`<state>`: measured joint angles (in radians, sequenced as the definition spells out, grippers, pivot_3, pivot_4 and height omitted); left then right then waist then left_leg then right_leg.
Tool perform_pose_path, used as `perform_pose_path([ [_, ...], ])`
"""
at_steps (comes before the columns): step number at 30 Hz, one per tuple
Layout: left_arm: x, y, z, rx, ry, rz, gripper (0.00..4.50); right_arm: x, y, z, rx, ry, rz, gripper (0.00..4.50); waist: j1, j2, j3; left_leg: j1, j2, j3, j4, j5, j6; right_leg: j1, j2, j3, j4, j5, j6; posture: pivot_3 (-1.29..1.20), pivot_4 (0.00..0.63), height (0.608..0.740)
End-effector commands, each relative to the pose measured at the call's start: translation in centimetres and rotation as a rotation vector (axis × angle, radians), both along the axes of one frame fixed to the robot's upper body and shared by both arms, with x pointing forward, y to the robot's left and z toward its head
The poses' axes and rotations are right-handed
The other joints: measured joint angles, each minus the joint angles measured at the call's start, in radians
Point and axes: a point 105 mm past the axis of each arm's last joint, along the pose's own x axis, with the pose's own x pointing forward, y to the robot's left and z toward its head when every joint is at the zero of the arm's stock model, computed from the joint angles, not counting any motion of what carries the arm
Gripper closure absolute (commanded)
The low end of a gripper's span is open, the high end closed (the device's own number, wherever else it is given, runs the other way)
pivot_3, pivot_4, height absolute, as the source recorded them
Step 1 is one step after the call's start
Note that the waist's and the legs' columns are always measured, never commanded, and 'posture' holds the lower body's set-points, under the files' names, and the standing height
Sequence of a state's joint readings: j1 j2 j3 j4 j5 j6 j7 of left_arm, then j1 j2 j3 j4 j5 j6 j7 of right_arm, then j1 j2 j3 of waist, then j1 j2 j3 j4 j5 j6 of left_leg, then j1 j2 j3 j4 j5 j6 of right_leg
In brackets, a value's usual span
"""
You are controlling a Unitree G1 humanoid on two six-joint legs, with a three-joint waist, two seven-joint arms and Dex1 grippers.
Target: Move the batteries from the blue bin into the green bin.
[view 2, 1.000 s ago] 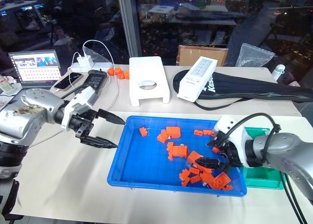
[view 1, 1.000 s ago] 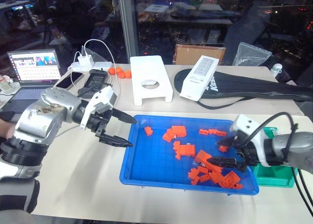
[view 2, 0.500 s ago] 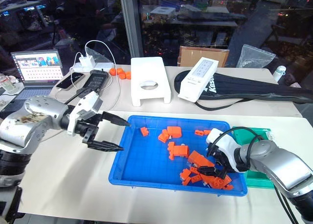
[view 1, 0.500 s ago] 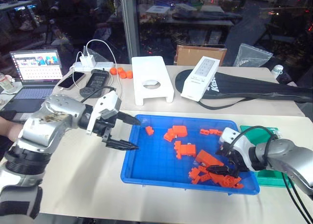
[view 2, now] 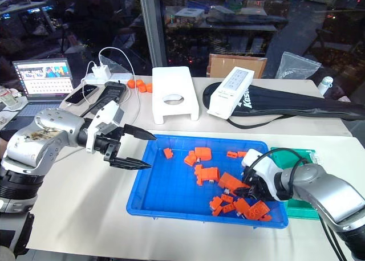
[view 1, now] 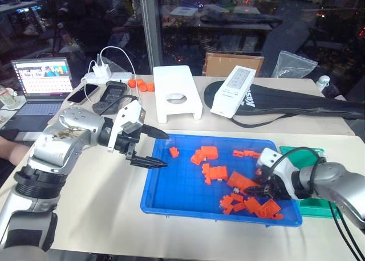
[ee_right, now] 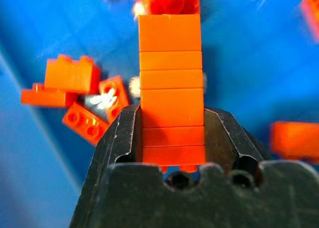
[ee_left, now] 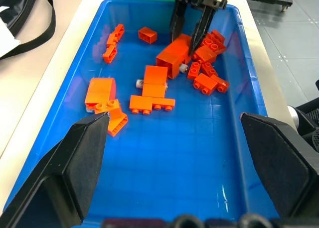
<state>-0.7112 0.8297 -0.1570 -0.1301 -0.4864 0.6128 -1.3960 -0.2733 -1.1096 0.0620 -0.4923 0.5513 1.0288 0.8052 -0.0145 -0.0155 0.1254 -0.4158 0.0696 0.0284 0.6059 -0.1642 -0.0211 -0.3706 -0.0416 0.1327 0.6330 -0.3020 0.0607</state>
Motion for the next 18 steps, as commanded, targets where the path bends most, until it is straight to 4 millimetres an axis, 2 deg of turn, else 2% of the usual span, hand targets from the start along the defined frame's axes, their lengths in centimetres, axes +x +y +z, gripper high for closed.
perform_pose_path([
  [1, 0.1, -0.3, 0.9, -0.002, -0.042, -0.016, 0.0, 1.2, -0.6, 2.9, -0.012, -0.125, -0.013, 3.04, 0.0, 0.0, 0.0, 0.0, 0.0, 0.0, 0.0, 0.0, 0.0, 0.0, 0.0, 0.0, 0.0, 0.0, 0.0, 0.0, 0.15, 0.706],
  [10, -0.1, -0.3, 1.0, 0.002, -0.033, -0.006, 0.0, 5.8, -2.9, 1.0, -0.167, -0.253, -0.062, 3.04, -0.002, 0.0, 0.0, 0.0, 0.0, 0.0, 0.0, 0.0, 0.0, 0.0, 0.0, -0.001, 0.0, 0.0, 0.0, 0.0, 0.15, 0.706],
  [15, -0.1, -0.2, 1.0, 0.009, -0.037, -0.002, 0.0, 6.6, -3.2, 0.6, -0.199, -0.261, -0.057, 3.04, -0.001, 0.001, 0.0, 0.0, 0.0, 0.0, 0.0, 0.0, 0.0, -0.001, 0.0, -0.001, 0.001, 0.0, 0.0, 0.0, 0.15, 0.706],
  [17, -0.1, -0.3, 1.0, 0.009, -0.036, -0.002, 0.0, 6.7, -3.3, 1.2, -0.197, -0.273, -0.063, 2.03, 0.002, 0.001, 0.0, 0.0, 0.0, 0.0, 0.0, 0.0, 0.0, 0.0, 0.0, -0.001, 0.001, 0.0, 0.0, 0.0, 0.15, 0.706],
  [18, -0.1, -0.3, 1.0, 0.009, -0.034, -0.001, 0.0, 6.7, -3.4, 1.5, -0.197, -0.279, -0.064, 1.76, 0.002, 0.001, 0.0, 0.0, 0.0, 0.0, 0.0, 0.0, 0.0, 0.0, 0.0, -0.001, 0.001, 0.0, 0.0, 0.0, 0.15, 0.706],
])
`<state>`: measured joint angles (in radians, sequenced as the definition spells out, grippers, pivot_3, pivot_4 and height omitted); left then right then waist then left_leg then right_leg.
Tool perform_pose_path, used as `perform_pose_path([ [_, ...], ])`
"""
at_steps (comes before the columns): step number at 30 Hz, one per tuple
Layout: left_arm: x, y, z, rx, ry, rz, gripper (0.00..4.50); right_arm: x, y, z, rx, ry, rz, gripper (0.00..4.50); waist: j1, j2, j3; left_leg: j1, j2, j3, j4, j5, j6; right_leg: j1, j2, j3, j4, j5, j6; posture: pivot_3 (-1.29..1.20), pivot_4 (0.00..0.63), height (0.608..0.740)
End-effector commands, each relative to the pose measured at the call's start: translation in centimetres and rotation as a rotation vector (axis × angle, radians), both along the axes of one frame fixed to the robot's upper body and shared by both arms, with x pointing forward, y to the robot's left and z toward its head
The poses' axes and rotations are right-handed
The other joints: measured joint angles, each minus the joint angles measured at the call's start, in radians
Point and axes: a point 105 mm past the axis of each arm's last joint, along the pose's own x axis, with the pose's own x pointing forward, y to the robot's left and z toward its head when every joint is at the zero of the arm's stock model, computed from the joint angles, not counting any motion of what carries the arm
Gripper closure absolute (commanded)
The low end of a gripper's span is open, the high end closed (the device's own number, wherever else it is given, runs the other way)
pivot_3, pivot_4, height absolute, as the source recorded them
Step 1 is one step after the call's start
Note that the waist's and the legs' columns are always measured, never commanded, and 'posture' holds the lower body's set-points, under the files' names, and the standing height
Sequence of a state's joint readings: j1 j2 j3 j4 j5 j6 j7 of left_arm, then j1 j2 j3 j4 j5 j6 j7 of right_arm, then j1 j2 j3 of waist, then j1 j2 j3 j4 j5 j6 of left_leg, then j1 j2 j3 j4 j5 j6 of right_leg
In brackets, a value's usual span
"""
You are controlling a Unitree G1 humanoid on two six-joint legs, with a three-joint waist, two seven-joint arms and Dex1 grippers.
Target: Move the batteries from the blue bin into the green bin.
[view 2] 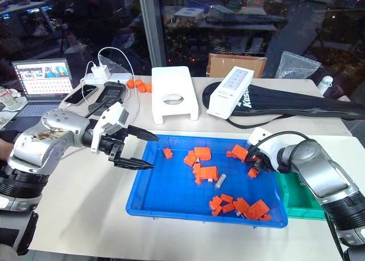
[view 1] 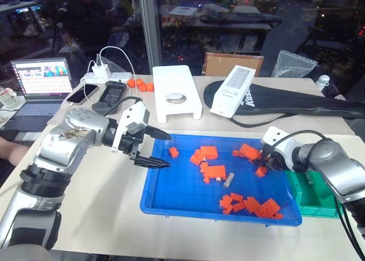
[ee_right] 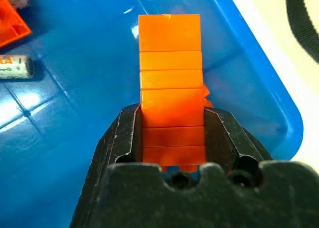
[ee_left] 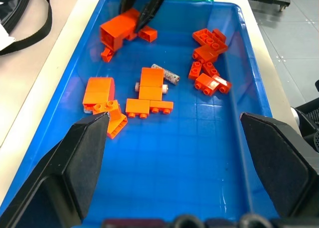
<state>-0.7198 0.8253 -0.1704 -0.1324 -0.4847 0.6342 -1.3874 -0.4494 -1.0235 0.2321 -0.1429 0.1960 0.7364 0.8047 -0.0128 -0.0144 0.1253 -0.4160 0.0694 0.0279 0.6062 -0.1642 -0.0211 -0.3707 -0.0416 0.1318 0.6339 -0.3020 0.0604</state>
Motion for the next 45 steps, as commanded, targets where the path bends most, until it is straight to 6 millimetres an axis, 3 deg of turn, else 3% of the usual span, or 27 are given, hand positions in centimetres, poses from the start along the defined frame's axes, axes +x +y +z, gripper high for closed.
perform_pose_path([
  [1, -0.2, -0.1, 1.1, 0.002, -0.048, -0.006, 0.0, 0.4, -0.1, 2.0, -0.01, -0.066, 0.01, 1.45, 0.001, 0.0, 0.0, 0.0, 0.0, 0.0, 0.0, 0.0, 0.0, 0.0, 0.0, 0.0, 0.0, 0.0, 0.0, 0.0, 0.15, 0.706],
  [5, -0.1, -0.1, 1.0, 0.003, -0.047, -0.003, 0.0, -1.1, 1.8, 3.3, 0.058, -0.033, 0.087, 0.03, 0.0, 0.001, 0.0, 0.0, 0.0, 0.0, 0.0, 0.0, 0.0, 0.0, 0.0, 0.0, 0.0, 0.0, 0.0, 0.0, 0.15, 0.706],
  [10, 0.0, -0.3, 1.1, 0.005, -0.051, -0.006, 0.0, -3.5, 5.5, 2.8, 0.178, 0.085, 0.214, 0.03, -0.004, 0.001, 0.0, 0.0, 0.0, -0.001, 0.0, 0.0, 0.0, 0.0, 0.0, -0.001, 0.002, 0.0, 0.0, 0.0, 0.15, 0.706],
  [15, 0.0, -0.3, 1.0, 0.022, -0.061, -0.012, 0.0, -5.0, 6.9, 0.5, 0.16, 0.205, 0.239, 0.03, 0.0, 0.001, 0.0, 0.0, 0.0, -0.001, 0.001, 0.0, 0.0, 0.0, 0.0, -0.001, 0.003, 0.0, 0.0, 0.0, 0.15, 0.706],
  [24, 0.2, -0.5, 1.9, -0.01, -0.075, 0.003, 0.0, -4.2, 8.3, -1.0, 0.175, 0.218, 0.215, 0.03, -0.001, 0.0, 0.0, 0.0, 0.0, -0.001, 0.001, 0.0, 0.0, -0.001, 0.0, -0.001, 0.006, -0.001, -0.001, 0.0, 0.15, 0.706],
  [31, 0.4, -0.2, 1.2, 0.023, -0.081, 0.014, 0.0, -3.7, 8.6, -2.7, 0.143, 0.241, 0.203, 0.03, -0.002, 0.0, 0.0, 0.0, 0.0, -0.002, 0.001, 0.0, 0.0, -0.001, 0.0, -0.002, 0.007, -0.002, -0.001, 0.0, 0.15, 0.706],
  [34, 0.4, -0.2, 1.1, 0.02, -0.077, 0.018, 0.0, -3.7, 8.3, -2.8, 0.127, 0.242, 0.2, 0.75, -0.001, 0.0, 0.0, 0.0, 0.0, -0.002, 0.001, 0.0, 0.0, -0.001, 0.0, -0.002, 0.007, -0.002, -0.001, 0.0, 0.15, 0.706],
  [36, 0.5, -0.1, 0.8, 0.025, -0.075, 0.019, 0.0, -3.9, 8.2, -2.7, 0.118, 0.241, 0.208, 1.46, -0.001, 0.0, 0.0, 0.0, 0.0, -0.002, 0.002, 0.0, 0.0, -0.001, 0.0, -0.002, 0.007, -0.002, -0.001, 0.0, 0.15, 0.706],
  [38, 0.5, -0.2, 0.8, 0.019, -0.071, 0.017, 0.0, -3.7, 7.9, -1.8, 0.116, 0.212, 0.2, 2.0, -0.001, 0.0, 0.0, 0.0, 0.0, -0.002, 0.002, 0.0, 0.0, -0.001, 0.0, -0.002, 0.007, -0.002, -0.001, 0.0, 0.15, 0.706],
  [41, 0.5, -0.5, 0.7, 0.012, -0.069, 0.011, 0.0, -3.7, 7.4, 0.2, 0.133, 0.174, 0.201, 2.0, -0.001, 0.0, 0.0, 0.0, 0.0, -0.002, 0.001, 0.0, 0.0, -0.001, 0.0, -0.002, 0.007, -0.002, -0.001, 0.0, 0.15, 0.706],
  [45, 0.7, -0.9, 0.7, -0.003, -0.067, -0.004, 0.0, -4.2, 5.7, 5.2, 0.172, 0.083, 0.185, 2.0, 0.001, 0.001, 0.001, 0.0, 0.0, -0.002, 0.001, 0.0, 0.0, -0.001, 0.0, -0.002, 0.007, -0.002, -0.001, 0.0, 0.15, 0.706],
])
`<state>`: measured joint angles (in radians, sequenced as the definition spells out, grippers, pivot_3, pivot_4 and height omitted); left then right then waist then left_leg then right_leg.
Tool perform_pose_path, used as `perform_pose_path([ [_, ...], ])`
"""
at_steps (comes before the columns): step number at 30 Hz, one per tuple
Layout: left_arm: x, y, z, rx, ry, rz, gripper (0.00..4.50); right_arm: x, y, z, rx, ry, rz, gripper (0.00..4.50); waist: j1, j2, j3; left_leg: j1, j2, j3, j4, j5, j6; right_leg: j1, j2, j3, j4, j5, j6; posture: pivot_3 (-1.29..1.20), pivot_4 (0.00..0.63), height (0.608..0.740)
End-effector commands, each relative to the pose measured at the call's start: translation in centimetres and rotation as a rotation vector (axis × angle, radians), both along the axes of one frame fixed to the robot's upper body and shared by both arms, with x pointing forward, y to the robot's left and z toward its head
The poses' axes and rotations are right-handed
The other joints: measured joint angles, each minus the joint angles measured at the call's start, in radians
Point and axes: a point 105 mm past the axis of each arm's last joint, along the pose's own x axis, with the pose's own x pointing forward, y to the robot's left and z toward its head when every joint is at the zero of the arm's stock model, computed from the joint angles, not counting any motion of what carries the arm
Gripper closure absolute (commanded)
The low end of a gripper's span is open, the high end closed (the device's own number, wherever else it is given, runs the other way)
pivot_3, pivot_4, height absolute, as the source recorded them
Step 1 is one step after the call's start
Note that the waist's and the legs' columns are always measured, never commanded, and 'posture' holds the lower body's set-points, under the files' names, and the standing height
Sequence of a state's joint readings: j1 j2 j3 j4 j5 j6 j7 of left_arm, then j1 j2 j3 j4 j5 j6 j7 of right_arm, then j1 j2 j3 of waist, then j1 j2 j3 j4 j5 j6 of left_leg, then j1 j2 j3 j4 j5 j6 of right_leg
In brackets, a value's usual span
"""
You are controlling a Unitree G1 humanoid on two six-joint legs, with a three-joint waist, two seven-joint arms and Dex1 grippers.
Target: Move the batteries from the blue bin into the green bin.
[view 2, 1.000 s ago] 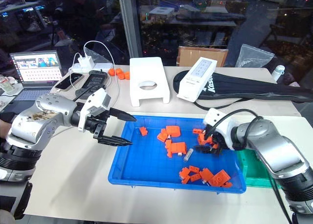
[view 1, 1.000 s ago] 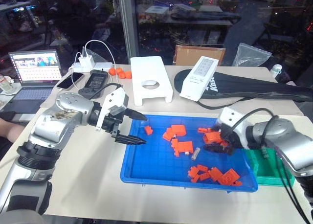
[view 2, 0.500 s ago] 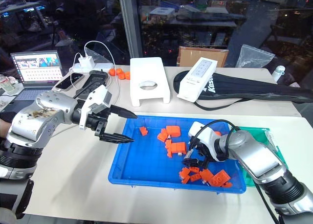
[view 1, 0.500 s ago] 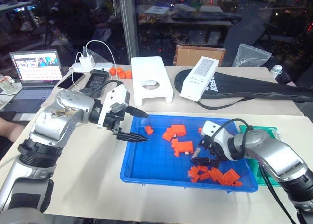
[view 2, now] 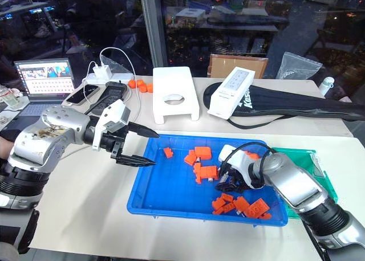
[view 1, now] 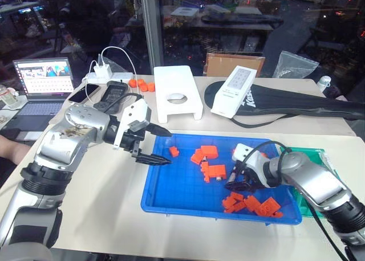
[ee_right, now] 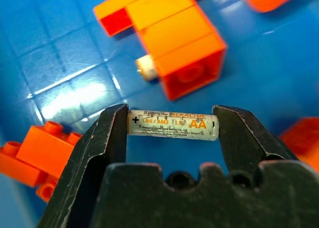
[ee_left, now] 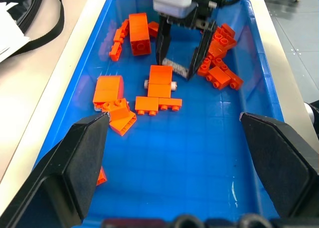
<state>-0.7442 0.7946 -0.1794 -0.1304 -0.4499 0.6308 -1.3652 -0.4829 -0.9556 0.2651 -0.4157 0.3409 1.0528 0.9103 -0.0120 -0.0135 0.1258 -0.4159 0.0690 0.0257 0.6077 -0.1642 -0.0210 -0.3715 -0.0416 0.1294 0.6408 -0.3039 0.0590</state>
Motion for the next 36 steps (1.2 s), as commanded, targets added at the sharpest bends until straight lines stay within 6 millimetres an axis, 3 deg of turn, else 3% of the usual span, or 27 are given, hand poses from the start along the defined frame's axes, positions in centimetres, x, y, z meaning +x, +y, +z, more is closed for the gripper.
perform_pose_path([
  [1, 0.2, -0.3, 0.5, -0.007, -0.031, -0.015, 0.0, -0.3, -1.8, 6.6, 0.039, -0.159, -0.032, 2.0, 0.0, 0.0, 0.0, 0.0, 0.0, 0.0, 0.0, 0.0, 0.0, 0.0, 0.0, 0.0, 0.0, 0.0, 0.0, 0.0, 0.15, 0.706],
  [2, 0.3, -0.3, 0.4, -0.008, -0.032, -0.015, 0.0, -0.5, -2.6, 7.3, 0.035, -0.175, -0.064, 2.0, 0.0, 0.0, 0.0, 0.0, 0.0, 0.0, 0.0, 0.0, 0.0, 0.0, 0.0, 0.0, 0.0, 0.0, 0.0, 0.0, 0.15, 0.706],
  [6, 0.4, -0.9, 0.5, -0.049, 0.008, -0.006, 0.0, -1.2, -9.9, 8.6, -0.138, -0.218, -0.311, 2.0, 0.01, 0.0, 0.0, 0.0, 0.0, -0.002, -0.001, 0.0, 0.0, 0.001, 0.0, -0.003, -0.001, -0.001, -0.001, 0.0, 0.15, 0.706],
  [8, 0.4, -1.2, 0.5, -0.057, 0.015, -0.013, 0.0, -1.6, -12.5, 8.6, -0.2, -0.225, -0.391, 2.0, 0.009, -0.001, 0.0, 0.0, 0.0, -0.002, -0.001, 0.0, 0.0, 0.001, -0.001, -0.003, -0.001, -0.001, -0.001, 0.0, 0.15, 0.706],
  [16, 0.4, -1.5, 0.6, -0.063, 0.014, -0.014, 0.0, -2.1, -16.7, 6.6, -0.291, -0.179, -0.497, 2.0, -0.016, 0.002, -0.001, 0.002, 0.0, -0.002, -0.001, 0.0, 0.0, 0.001, -0.001, -0.002, 0.001, -0.001, -0.001, 0.0, 0.15, 0.706],
  [21, 0.0, -1.0, -0.1, -0.024, -0.011, -0.03, 0.0, -1.9, -16.1, 4.1, -0.233, -0.12, -0.474, 2.0, -0.016, 0.002, -0.001, 0.001, -0.001, -0.002, 0.0, 0.0, 0.0, 0.002, -0.001, -0.003, 0.001, -0.002, -0.001, 0.0, 0.15, 0.706],
  [23, -0.1, -1.0, -0.2, -0.022, -0.009, -0.03, 0.0, -1.9, -16.2, 3.6, -0.248, -0.107, -0.463, 1.0, -0.015, 0.002, -0.001, 0.001, -0.001, -0.002, 0.0, 0.0, 0.0, 0.002, -0.001, -0.002, 0.001, -0.002, 0.0, 0.0, 0.15, 0.706],
  [24, -0.1, -1.0, -0.2, -0.024, -0.009, -0.028, 0.0, -1.8, -16.2, 3.6, -0.251, -0.106, -0.46, 0.84, -0.015, 0.003, 0.0, 0.001, -0.001, -0.002, 0.0, 0.0, 0.0, 0.002, -0.001, -0.002, 0.001, -0.002, 0.0, 0.0, 0.15, 0.706],
  [26, -0.1, -0.8, -0.3, -0.023, -0.009, -0.022, 0.0, -1.6, -16.0, 4.1, -0.246, -0.119, -0.451, 0.1, -0.011, 0.004, 0.0, 0.001, -0.001, -0.002, 0.0, 0.0, 0.0, 0.002, -0.001, -0.002, 0.001, -0.002, 0.0, 0.0, 0.15, 0.706],
  [31, -0.2, -0.7, -0.4, -0.02, -0.005, -0.015, 0.0, -0.7, -14.4, 6.2, -0.208, -0.178, -0.402, 0.04, -0.008, 0.006, -0.001, 0.001, -0.001, -0.002, 0.0, 0.0, 0.0, 0.002, -0.001, -0.003, 0.001, -0.002, 0.0, 0.0, 0.15, 0.706],
  [32, -0.2, -0.6, -0.4, -0.02, -0.006, -0.013, 0.0, -0.4, -13.5, 6.8, -0.181, -0.194, -0.378, 0.04, -0.009, 0.006, -0.001, 0.001, -0.001, -0.002, 0.0, 0.0, 0.0, 0.002, -0.001, -0.002, 0.001, -0.002, 0.0, 0.0, 0.15, 0.706],
  [35, -0.2, -0.5, -0.4, -0.017, -0.007, -0.009, 0.0, 0.3, -7.1, 8.2, -0.014, -0.225, -0.178, 0.04, -0.023, 0.006, -0.001, 0.002, -0.001, -0.002, 0.0, 0.0, 0.0, 0.002, -0.001, -0.002, 0.001, -0.002, 0.0, 0.0, 0.15, 0.706],
  [36, -0.2, -0.5, -0.4, -0.017, -0.008, -0.008, 0.0, 0.4, -5.9, 8.3, 0.011, -0.225, -0.138, 0.04, -0.025, 0.006, -0.001, 0.002, -0.001, -0.002, -0.001, 0.0, 0.0, 0.002, -0.001, -0.002, 0.001, -0.002, 0.0, 0.0, 0.15, 0.706],
])
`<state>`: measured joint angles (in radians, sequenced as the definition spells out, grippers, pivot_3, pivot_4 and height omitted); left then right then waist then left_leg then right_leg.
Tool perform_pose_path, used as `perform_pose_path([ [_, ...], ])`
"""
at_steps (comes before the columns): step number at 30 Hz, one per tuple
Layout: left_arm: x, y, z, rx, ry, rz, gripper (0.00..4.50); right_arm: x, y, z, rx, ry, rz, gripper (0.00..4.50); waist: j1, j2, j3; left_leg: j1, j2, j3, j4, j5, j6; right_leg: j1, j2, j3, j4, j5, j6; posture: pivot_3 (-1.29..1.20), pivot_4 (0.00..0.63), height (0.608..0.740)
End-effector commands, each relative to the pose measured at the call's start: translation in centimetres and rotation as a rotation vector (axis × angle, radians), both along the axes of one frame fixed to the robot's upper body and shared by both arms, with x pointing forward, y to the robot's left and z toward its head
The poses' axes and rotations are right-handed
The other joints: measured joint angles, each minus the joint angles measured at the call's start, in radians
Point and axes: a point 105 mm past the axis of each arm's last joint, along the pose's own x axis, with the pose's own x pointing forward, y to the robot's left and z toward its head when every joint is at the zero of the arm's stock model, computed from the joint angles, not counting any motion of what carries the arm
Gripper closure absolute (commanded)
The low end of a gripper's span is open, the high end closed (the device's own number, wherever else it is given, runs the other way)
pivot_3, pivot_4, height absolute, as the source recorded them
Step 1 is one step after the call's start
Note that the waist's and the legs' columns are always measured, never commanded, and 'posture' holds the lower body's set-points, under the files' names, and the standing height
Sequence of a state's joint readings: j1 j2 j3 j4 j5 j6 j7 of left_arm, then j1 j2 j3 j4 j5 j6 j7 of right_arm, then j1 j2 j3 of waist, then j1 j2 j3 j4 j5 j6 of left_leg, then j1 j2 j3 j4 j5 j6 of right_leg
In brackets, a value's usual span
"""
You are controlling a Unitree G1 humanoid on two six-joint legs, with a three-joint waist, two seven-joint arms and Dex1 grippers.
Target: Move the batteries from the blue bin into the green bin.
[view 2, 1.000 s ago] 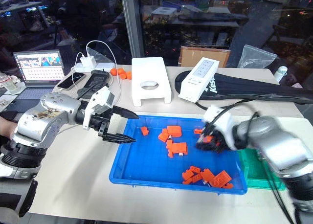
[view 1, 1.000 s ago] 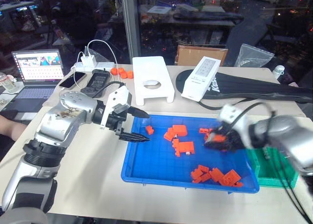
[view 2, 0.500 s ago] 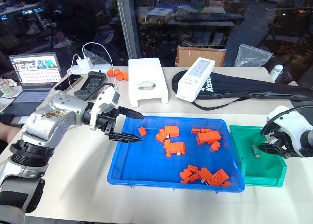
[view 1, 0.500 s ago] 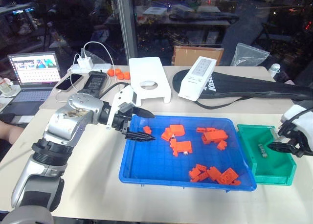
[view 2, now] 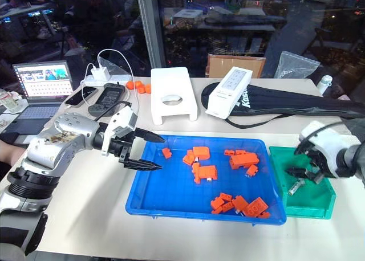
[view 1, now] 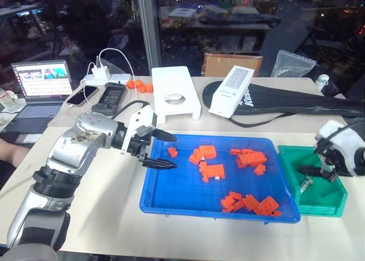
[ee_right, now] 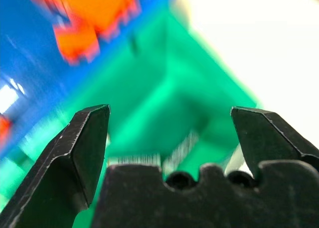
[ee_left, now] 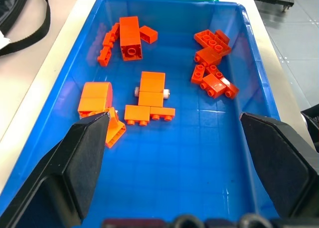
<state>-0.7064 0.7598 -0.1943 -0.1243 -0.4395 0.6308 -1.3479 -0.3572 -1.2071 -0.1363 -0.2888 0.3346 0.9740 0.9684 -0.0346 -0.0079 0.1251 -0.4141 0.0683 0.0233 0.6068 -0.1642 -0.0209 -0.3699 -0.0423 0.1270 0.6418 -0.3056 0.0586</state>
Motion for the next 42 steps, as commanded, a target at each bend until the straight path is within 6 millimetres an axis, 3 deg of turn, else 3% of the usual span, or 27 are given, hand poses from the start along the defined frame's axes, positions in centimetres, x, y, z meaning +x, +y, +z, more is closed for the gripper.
perform_pose_path([
  [1, -0.2, 0.0, 1.1, -0.004, -0.053, -0.014, 0.0, -0.2, 5.9, 0.8, 0.073, -0.022, 0.218, 0.04, -0.004, 0.0, 0.0, 0.0, 0.0, -0.001, 0.0, 0.0, 0.0, 0.0, 0.0, -0.001, 0.0, 0.0, 0.0, 0.0, 0.15, 0.706],
  [4, -0.1, 0.0, 1.1, 0.0, -0.051, -0.012, 0.0, 1.7, 9.6, 0.1, 0.111, -0.082, 0.274, 0.04, -0.005, -0.003, 0.001, 0.0, 0.0, -0.003, 0.0, 0.0, 0.0, 0.001, 0.001, -0.003, 0.0, 0.0, 0.0, 0.0, 0.15, 0.706],
  [9, -0.5, -0.1, 1.1, 0.007, -0.039, -0.032, 0.0, 1.2, 13.7, -4.1, 0.054, 0.026, 0.492, 0.04, 0.017, -0.003, 0.001, -0.003, 0.0, -0.003, 0.0, 0.0, 0.0, -0.001, 0.0, -0.003, -0.001, 0.0, -0.001, 0.0, 0.15, 0.706],
  [12, -0.5, -0.1, 1.1, 0.009, -0.031, -0.032, 0.0, 1.8, 14.3, -6.0, 0.008, 0.045, 0.564, 0.04, 0.021, -0.003, 0.001, -0.003, -0.001, -0.003, 0.001, 0.0, 0.0, -0.001, 0.0, -0.003, -0.001, 0.0, -0.001, 0.0, 0.15, 0.706],
  [18, -0.5, 0.3, 1.3, 0.016, -0.033, -0.019, 0.0, 2.3, 14.8, -7.1, 0.025, 0.089, 0.593, 0.04, 0.021, -0.003, 0.001, -0.002, 0.0, -0.003, 0.001, 0.0, 0.0, -0.001, 0.0, -0.003, 0.001, 0.0, -0.001, 0.0, 0.15, 0.706],
  [21, -0.6, 0.4, 1.2, 0.017, -0.03, -0.013, 0.0, 2.1, 15.2, -7.6, 0.059, 0.111, 0.596, 0.71, 0.019, -0.003, 0.001, -0.002, 0.0, -0.003, 0.001, 0.0, 0.0, -0.001, 0.0, -0.003, 0.001, 0.0, -0.002, 0.0, 0.15, 0.706],
  [26, -0.5, 0.5, 1.3, 0.018, -0.035, -0.005, 0.0, 1.8, 15.4, -8.0, 0.064, 0.133, 0.602, 2.38, 0.021, -0.003, 0.001, -0.002, 0.0, -0.003, 0.001, 0.0, 0.0, -0.001, 0.0, -0.003, 0.001, 0.0, -0.002, 0.0, 0.15, 0.706],
  [32, -0.5, 0.6, 1.2, 0.021, -0.036, -0.003, 0.0, 1.9, 15.5, -6.8, 0.091, 0.106, 0.6, 4.47, 0.021, -0.003, 0.001, -0.002, 0.0, -0.003, 0.001, 0.0, 0.0, 0.0, 0.0, -0.003, 0.001, 0.0, -0.002, 0.0, 0.15, 0.706],
  [40, -0.4, 0.5, 1.1, 0.024, -0.037, -0.009, 0.0, 2.3, 14.4, -4.2, 0.136, 0.04, 0.547, 4.47, 0.021, -0.003, 0.001, -0.002, 0.0, -0.003, 0.001, 0.0, 0.0, 0.0, 0.0, -0.003, 0.002, 0.0, -0.002, 0.0, 0.15, 0.706],
  [42, -0.4, 0.5, 1.1, 0.026, -0.036, -0.011, 0.0, 2.0, 13.9, -3.6, 0.151, 0.042, 0.534, 3.9, 0.021, -0.003, 0.001, -0.002, 0.0, -0.003, 0.001, 0.0, 0.0, 0.0, 0.0, -0.003, 0.001, 0.0, -0.002, 0.0, 0.15, 0.706],
])
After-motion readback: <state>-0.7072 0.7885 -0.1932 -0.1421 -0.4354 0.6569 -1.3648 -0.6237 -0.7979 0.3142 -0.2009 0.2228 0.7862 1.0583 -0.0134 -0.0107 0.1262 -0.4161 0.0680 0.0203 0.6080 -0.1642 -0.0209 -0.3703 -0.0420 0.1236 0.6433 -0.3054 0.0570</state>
